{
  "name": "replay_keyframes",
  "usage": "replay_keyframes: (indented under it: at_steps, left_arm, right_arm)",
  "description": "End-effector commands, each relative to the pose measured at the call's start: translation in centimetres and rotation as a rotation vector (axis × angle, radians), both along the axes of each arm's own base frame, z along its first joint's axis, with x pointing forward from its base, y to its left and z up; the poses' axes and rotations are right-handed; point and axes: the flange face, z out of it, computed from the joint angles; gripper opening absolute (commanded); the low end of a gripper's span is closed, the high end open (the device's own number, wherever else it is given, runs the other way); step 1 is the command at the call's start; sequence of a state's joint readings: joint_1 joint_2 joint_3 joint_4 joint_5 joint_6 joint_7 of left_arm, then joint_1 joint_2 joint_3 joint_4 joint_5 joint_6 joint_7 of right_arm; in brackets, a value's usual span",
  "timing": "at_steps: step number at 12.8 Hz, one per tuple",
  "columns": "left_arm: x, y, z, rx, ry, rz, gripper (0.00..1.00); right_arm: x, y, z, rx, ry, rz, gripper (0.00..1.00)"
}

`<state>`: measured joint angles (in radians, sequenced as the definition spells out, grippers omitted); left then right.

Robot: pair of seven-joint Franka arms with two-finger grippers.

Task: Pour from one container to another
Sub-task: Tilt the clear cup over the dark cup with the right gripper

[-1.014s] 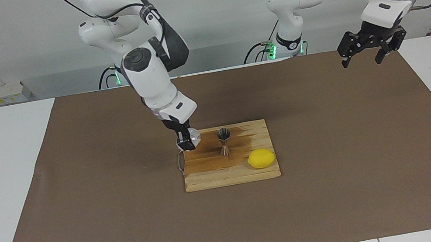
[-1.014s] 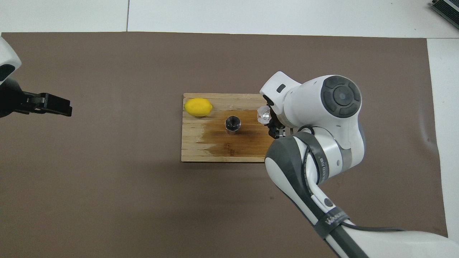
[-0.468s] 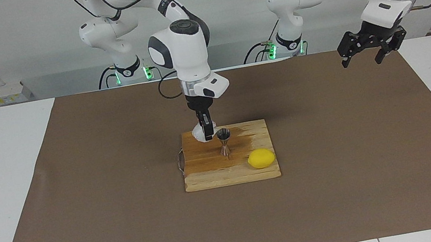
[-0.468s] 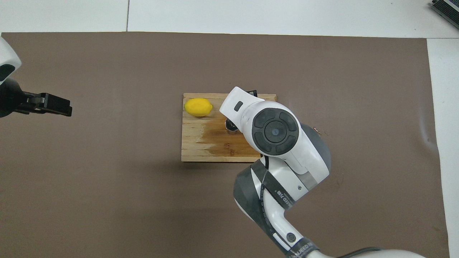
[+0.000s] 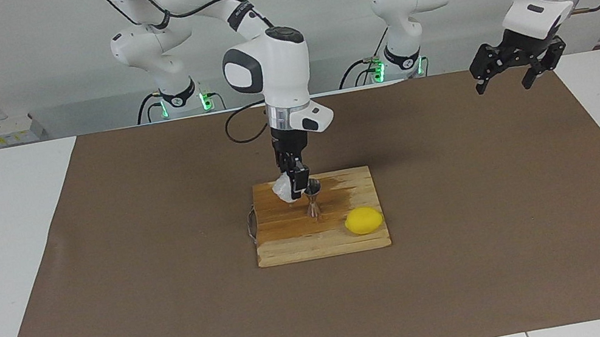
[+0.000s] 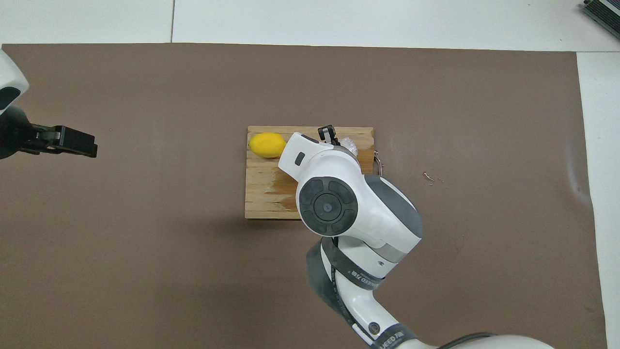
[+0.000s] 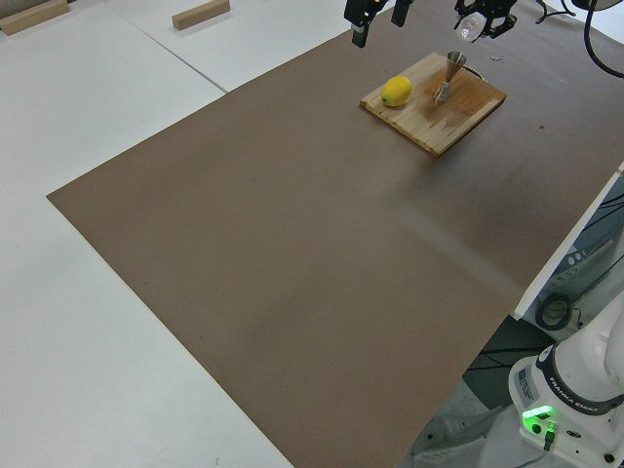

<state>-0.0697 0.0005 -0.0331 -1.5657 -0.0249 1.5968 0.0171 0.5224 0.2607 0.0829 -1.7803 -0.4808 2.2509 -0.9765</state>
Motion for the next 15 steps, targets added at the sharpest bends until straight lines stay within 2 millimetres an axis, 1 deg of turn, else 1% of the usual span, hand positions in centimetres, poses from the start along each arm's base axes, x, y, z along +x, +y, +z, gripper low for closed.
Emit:
replay_keyframes:
  at_steps: [1, 4, 6, 8, 11, 12, 14, 15]
  left_arm:
    - [-0.9, 0.5, 0.1, 0.015, 0.004, -0.009, 1.00]
    - [-0.9, 0.5, 0.1, 0.015, 0.004, -0.009, 1.00]
    - [-0.9, 0.5, 0.1, 0.015, 0.004, -0.009, 1.00]
    - [-0.9, 0.5, 0.1, 0.015, 0.004, -0.009, 1.00]
    - [-0.9, 0.5, 0.1, 0.015, 0.004, -0.009, 1.00]
    - [-0.9, 0.5, 0.1, 0.015, 0.004, -0.009, 1.00]
    - [-0.9, 0.5, 0.0, 0.014, 0.004, -0.009, 1.00]
    - [-0.9, 0.5, 0.1, 0.015, 0.004, -0.009, 1.00]
  right_arm:
    - [-0.2, 1.1, -0.1, -0.023, -0.071, -0.015, 0.00]
    - [-0.1, 1.1, -0.6, -0.030, -0.082, -0.022, 0.00]
    - [-0.6, 1.7, -0.9, -0.032, -0.081, -0.018, 0.00]
    - [-0.6, 1.7, -1.0, -0.030, -0.081, -0.020, 0.00]
    - [-0.8, 1.9, -1.3, 0.012, -0.081, -0.074, 0.00]
    - [-1.0, 2.1, -1.2, 0.027, -0.078, -0.087, 0.00]
    - [-1.0, 1.9, -0.7, 0.072, -0.052, -0.125, 0.00]
    - [-1.2, 1.9, -0.1, 0.104, -0.038, -0.143, 0.01]
